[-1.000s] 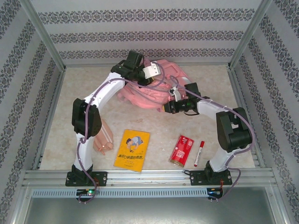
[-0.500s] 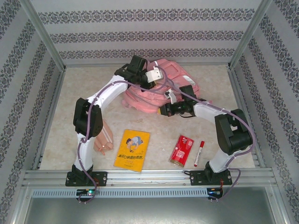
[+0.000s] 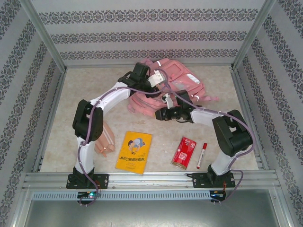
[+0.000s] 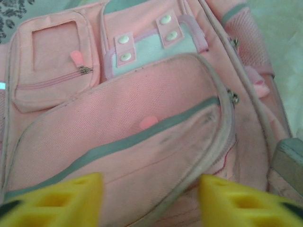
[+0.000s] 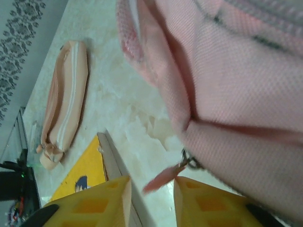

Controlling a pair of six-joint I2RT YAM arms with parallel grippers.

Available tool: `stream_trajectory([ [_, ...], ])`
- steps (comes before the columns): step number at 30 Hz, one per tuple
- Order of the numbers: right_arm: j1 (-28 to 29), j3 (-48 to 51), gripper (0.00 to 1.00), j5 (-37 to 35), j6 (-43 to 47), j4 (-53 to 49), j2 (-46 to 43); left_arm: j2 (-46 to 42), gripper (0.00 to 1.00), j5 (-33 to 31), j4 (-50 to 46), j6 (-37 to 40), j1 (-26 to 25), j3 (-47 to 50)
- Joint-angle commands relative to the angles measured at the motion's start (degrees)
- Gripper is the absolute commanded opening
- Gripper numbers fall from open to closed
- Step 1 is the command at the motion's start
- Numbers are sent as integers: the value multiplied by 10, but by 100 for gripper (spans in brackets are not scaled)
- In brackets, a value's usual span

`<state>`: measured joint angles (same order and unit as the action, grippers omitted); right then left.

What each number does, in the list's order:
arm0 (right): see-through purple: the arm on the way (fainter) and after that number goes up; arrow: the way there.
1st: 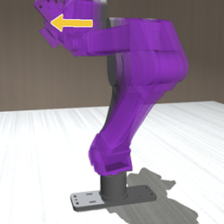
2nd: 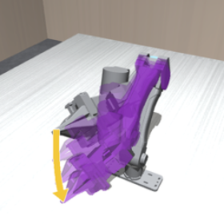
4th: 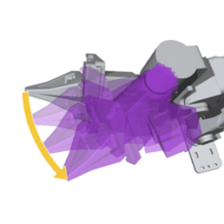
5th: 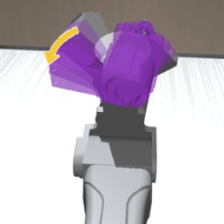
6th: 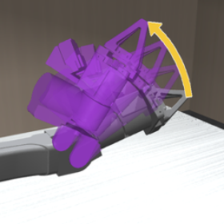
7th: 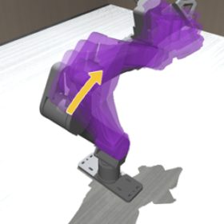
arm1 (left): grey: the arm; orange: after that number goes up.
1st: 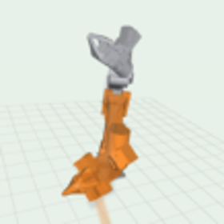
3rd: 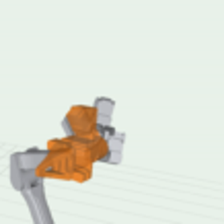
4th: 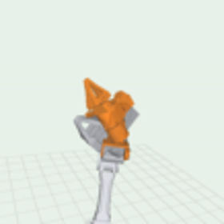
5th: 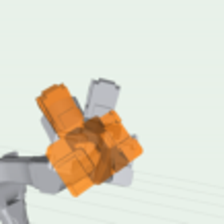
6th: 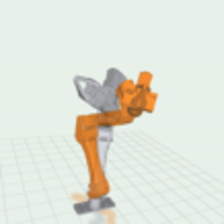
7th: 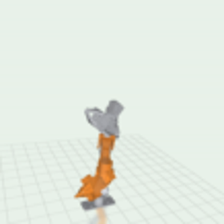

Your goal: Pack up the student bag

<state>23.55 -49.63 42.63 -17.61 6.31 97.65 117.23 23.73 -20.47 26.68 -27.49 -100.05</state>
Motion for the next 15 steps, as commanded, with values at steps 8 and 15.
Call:
stream_trajectory([
  [8,-17,42,47,-35,78,-51,-142,-174,72,48,-42,-333,26,167],
  [15,-80,9,49,-173,23,-110,-169,-174,70,31,7,-531,-36,277],
])
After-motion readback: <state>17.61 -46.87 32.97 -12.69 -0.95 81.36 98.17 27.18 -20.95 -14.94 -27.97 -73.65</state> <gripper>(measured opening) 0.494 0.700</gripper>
